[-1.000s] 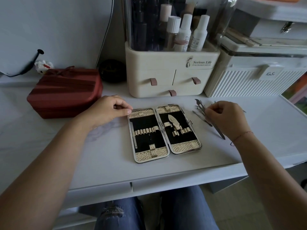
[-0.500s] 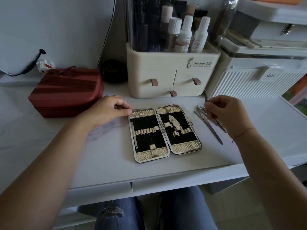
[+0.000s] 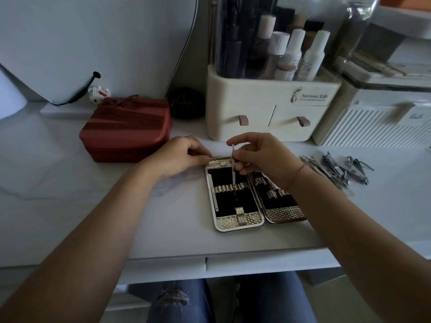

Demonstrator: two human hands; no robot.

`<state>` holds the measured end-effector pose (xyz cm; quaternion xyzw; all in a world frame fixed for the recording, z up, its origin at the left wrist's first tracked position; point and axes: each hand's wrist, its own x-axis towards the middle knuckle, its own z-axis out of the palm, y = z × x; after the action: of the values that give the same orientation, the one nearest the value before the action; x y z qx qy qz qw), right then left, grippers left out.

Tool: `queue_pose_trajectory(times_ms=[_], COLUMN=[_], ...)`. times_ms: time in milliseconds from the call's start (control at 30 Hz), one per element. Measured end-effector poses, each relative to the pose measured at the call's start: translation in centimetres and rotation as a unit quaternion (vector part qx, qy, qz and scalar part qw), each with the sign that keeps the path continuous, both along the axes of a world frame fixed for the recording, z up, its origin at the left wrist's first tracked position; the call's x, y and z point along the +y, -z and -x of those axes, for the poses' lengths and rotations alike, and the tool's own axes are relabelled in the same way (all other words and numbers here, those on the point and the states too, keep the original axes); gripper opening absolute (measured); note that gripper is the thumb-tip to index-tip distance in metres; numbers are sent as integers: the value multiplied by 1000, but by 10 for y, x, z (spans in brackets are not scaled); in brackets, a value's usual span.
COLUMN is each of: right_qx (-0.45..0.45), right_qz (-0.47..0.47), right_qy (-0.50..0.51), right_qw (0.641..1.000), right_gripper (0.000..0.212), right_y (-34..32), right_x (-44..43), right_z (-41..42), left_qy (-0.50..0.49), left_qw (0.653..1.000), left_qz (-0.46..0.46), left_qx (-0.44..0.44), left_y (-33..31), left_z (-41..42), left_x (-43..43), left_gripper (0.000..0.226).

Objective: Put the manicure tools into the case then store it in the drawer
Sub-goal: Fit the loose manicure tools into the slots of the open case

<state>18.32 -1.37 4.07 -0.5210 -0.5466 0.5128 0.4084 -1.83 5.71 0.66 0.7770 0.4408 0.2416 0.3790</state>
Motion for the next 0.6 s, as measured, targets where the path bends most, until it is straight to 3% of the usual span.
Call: queue_pose_trajectory(times_ms=[200, 600], right_qx=[-36, -61], right_qz=[17, 16], right_qy=[17, 12], right_qw=[999, 998], right_gripper=[6, 4], right_y=[4, 8], right_x=[18, 36], right_z=[17, 26], left_qy=[1, 3], left_qw=[1000, 1000], left_qz=[1, 6], left_qx=[3, -1], left_y=[-1, 0], left_z=[1, 1], left_x=[0, 1], left_gripper=[14, 7])
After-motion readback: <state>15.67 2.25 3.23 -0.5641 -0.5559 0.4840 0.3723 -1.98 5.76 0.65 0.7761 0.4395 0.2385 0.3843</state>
